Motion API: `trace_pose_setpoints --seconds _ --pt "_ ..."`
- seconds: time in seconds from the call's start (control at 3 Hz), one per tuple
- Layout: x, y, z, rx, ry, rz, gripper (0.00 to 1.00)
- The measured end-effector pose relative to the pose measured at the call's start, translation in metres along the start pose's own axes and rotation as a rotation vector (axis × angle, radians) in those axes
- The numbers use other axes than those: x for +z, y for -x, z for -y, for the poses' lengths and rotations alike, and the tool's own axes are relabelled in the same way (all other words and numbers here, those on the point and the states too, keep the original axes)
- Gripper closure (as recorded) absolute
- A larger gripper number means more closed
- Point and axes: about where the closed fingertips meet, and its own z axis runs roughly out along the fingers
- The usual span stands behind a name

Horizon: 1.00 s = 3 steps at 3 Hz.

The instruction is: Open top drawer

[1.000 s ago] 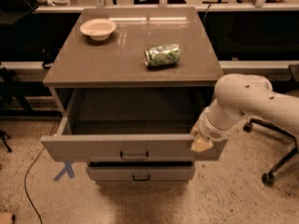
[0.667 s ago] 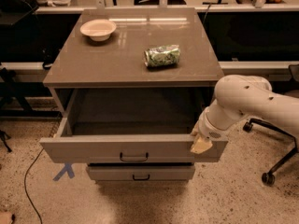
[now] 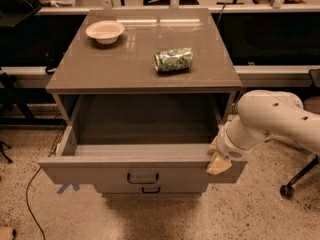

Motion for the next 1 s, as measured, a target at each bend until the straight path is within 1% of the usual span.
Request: trace_pose_setpoints --seconds 1.0 --pt "0.0014 0.0004 -0.0018 -0.003 0.004 -0.002 0.06"
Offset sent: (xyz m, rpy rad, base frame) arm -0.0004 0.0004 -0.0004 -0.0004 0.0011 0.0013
